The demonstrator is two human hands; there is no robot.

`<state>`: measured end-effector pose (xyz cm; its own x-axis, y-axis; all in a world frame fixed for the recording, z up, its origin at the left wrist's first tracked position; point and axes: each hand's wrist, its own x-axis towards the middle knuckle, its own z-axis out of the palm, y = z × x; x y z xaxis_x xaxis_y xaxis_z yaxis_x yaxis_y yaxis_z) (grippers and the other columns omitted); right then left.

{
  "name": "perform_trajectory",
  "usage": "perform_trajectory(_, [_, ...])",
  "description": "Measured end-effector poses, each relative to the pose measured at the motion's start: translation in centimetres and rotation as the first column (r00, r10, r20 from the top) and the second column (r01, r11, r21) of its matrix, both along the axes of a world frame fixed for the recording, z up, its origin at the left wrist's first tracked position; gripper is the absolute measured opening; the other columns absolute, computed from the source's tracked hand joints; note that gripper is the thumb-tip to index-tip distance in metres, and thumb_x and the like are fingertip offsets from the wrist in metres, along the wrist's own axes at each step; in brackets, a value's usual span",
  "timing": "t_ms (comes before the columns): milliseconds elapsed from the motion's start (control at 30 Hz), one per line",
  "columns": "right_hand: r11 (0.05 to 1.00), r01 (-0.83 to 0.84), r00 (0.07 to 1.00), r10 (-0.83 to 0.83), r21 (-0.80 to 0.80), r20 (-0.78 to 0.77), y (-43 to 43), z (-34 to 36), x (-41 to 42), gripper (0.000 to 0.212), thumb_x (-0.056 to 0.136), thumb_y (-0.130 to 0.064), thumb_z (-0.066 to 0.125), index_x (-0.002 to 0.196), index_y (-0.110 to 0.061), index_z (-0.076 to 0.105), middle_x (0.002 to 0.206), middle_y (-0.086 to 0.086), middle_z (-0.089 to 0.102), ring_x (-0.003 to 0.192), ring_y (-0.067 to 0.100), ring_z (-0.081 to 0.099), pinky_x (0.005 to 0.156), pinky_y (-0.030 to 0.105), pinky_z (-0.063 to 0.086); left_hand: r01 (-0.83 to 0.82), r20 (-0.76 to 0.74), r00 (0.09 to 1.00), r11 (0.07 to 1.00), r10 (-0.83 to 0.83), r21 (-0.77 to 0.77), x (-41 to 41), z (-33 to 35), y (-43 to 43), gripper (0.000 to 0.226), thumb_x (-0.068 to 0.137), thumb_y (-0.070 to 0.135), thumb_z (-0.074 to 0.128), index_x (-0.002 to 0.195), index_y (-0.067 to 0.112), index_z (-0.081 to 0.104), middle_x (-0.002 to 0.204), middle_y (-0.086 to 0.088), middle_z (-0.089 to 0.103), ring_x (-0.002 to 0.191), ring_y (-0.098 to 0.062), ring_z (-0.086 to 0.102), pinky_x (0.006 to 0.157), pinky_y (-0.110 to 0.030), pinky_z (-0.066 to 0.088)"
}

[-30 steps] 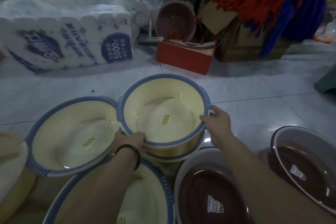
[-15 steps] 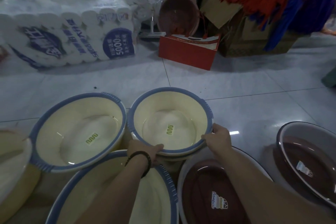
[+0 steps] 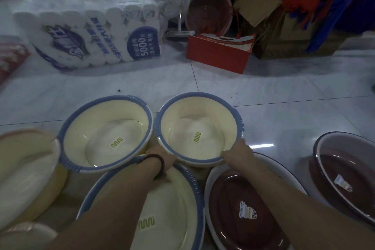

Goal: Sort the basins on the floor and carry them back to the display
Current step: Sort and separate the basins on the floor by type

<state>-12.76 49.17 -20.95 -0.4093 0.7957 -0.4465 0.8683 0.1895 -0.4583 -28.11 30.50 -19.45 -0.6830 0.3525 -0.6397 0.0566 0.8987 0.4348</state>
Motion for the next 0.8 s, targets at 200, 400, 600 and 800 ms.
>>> perform_trajectory(200, [0.845,-0.523,0.828,0.535,-0.115,0.169,-8.0,1.0,0.6,0.026,0.082,-0.038,0.073,0.094,-0.015,0.068,0.089,0.001,0.069,0.089,0.02,0.072,0.066,0.028,0.051,0.113,0.053,0.993,0.98,-0.105,-0.164,-2.0,5.5,-6.4,0.052,0.086,0.054,0.059,0.118,0.013,0.06,0.104,-0.01,0.073,0.085,-0.028,0.076,0.08,-0.043,0.062])
perform_trajectory(400, [0.862,-0.5,0.841,0.507,-0.09,0.19,-13.7,-0.3,2.4,0.032,0.08,-0.037,0.072,0.104,-0.017,0.063,0.112,0.006,0.073,0.102,0.024,0.07,0.08,0.03,0.053,0.068,0.039,0.997,0.971,-0.06,-0.229,-1.5,6.4,-13.9,0.042,0.096,0.047,0.056,0.119,0.012,0.061,0.104,-0.008,0.072,0.08,-0.028,0.075,0.08,-0.044,0.062])
perform_trajectory(600, [0.92,-0.388,0.916,0.391,-0.057,0.087,-15.4,1.3,1.6,0.014,0.089,-0.017,0.065,0.1,-0.013,0.057,0.106,0.007,0.067,0.09,0.023,0.06,0.075,0.029,0.047,0.088,-0.036,0.993,0.925,-0.109,-0.369,-0.6,7.7,-19.4,0.048,0.101,0.038,0.05,0.144,0.017,0.045,0.129,-0.009,0.063,0.109,-0.026,0.066,0.088,-0.035,0.057])
perform_trajectory(800, [0.929,-0.335,0.939,0.344,-0.157,0.031,-13.6,5.2,0.6,0.033,0.081,-0.015,0.074,0.111,-0.004,0.068,0.099,0.01,0.069,0.091,0.025,0.065,0.076,0.034,0.052,0.023,0.041,0.999,0.912,-0.007,-0.41,-0.8,8.3,-22.9,0.056,0.091,0.048,0.064,0.134,0.016,0.048,0.115,-0.009,0.065,0.102,-0.024,0.069,0.084,-0.034,0.061])
